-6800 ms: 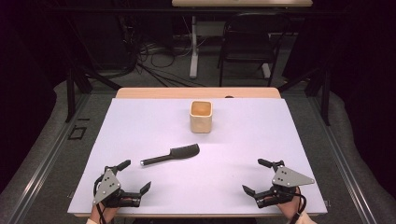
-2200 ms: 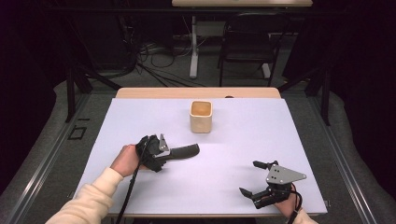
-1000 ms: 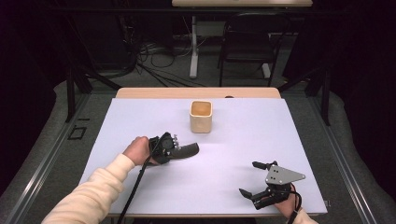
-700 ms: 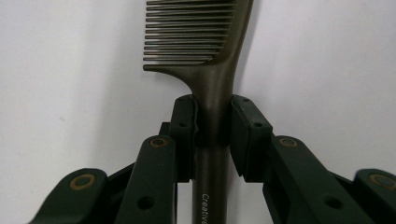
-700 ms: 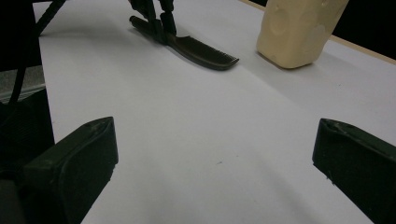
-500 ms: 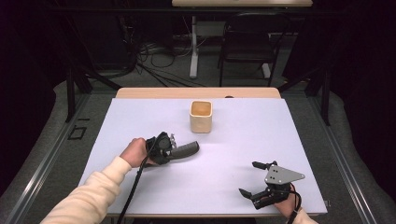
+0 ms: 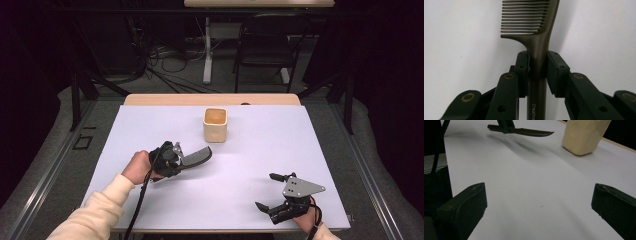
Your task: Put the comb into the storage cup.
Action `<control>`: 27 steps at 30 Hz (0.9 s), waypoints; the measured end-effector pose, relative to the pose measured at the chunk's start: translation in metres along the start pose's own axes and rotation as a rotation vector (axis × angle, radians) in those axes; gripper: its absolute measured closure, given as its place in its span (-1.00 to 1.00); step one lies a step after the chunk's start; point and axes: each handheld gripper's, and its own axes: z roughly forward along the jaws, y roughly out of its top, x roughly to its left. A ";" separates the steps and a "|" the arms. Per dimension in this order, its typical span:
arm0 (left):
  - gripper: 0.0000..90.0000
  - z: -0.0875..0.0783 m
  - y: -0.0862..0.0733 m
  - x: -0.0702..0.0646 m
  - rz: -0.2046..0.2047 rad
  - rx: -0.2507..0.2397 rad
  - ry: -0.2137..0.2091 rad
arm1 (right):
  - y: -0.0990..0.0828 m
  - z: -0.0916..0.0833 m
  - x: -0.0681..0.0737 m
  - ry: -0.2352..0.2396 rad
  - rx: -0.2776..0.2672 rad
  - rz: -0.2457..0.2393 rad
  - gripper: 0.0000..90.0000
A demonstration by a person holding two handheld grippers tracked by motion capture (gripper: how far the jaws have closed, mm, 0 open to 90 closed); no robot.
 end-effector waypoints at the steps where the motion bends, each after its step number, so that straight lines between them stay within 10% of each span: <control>1: 0.60 -0.001 -0.001 0.000 -0.005 -0.006 -0.004 | 0.000 0.000 0.000 0.000 0.001 -0.001 -1.00; 27: 0.61 -0.010 -0.016 0.000 -0.126 -0.183 0.010 | 0.000 0.000 0.000 -0.004 -0.002 0.001 -1.00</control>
